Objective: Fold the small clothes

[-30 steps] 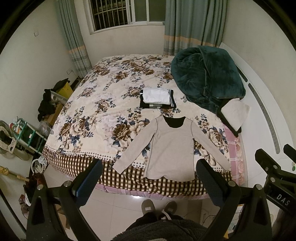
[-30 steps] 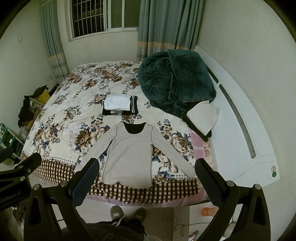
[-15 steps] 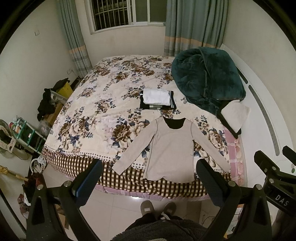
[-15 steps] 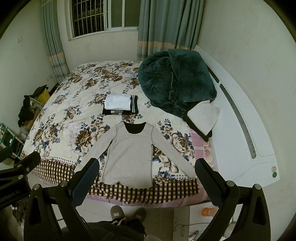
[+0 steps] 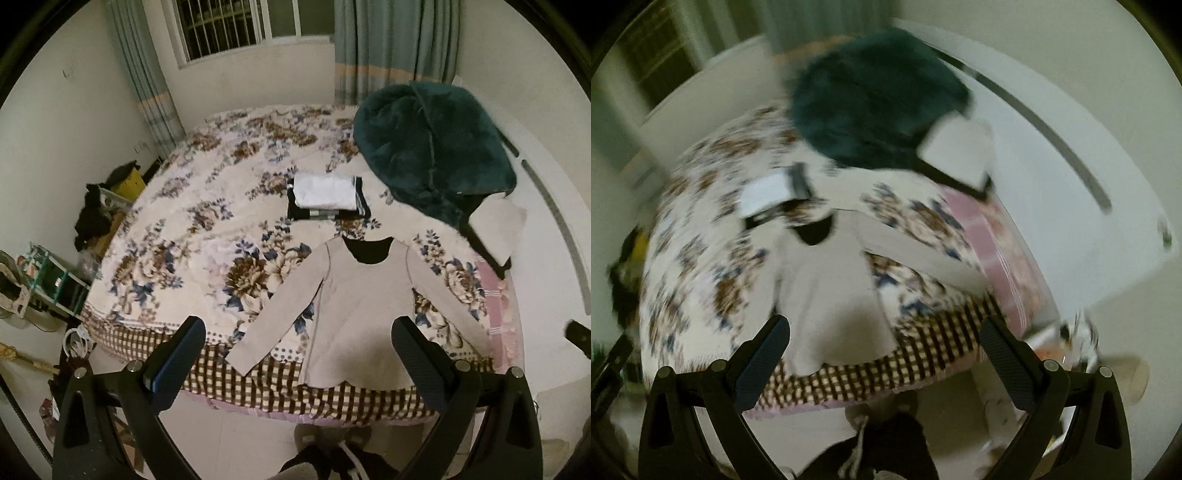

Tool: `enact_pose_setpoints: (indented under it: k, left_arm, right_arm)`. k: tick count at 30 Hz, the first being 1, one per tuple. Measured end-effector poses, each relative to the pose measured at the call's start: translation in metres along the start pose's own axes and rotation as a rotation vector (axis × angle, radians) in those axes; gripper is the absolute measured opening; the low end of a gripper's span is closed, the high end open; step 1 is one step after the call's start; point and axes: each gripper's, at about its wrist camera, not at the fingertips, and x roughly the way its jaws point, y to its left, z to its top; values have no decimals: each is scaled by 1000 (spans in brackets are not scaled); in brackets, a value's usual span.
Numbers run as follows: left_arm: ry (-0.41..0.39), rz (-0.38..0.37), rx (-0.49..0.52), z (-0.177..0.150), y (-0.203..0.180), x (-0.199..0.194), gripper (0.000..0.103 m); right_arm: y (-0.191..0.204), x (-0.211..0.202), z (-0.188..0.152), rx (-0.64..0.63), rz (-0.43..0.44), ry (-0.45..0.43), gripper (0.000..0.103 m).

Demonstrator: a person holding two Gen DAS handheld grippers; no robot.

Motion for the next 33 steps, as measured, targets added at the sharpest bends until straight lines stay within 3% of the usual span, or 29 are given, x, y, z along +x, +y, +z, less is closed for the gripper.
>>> enact_pose_setpoints:
  k: [4,6,8,9,13,17,22,27,28,29,30,31,33]
  left_arm:
    - [77,30,-6,2,-15,78,103]
    - [113,47,-6,-4,-20,111,103]
    - [147,81,1,-8,-29,143,103]
    - [167,99,5,-9,-37,165,103]
    - [251,179,21,-19,-62,240,103]
    - [359,198,-7,-31,-74,302,103]
    - [438,221,-20,-46,-90,371,103]
    - [499,211,-64,-60,-92,423,103]
    - [503,205,-69,-60,-93,430,103]
    - [505,197,-73,-61,-94,438,103]
    - [505,193,-71,-62,-94,443,103]
    - [503,190,-70,-62,-94,446,103]
    - [487,180,-72,-62,-89,450,103]
  right_arm:
    - [-66,89,4,179,-78,53,102]
    - [-99,142,1,272,-86,100,91]
    - [-137,204,-3,382,-86,177,74]
    - [-153,229,-4,419,-80,197,71]
    - [-216,341,-15,590,-66,285,70]
    - [-266,439,-38,806,-27,345,70]
    - [-308,524,-75,1101,23,358,70]
    - [-326,566,-88,1257,48,241,69]
    - [-327,568,-87,1271,33,200,58]
    - [-326,569,-84,1272,14,177,39]
    - [-324,569,-80,1261,-4,150,29]
    - [-320,568,-75,1236,-28,131,9]
    - [-306,564,-59,1167,-73,107,4]
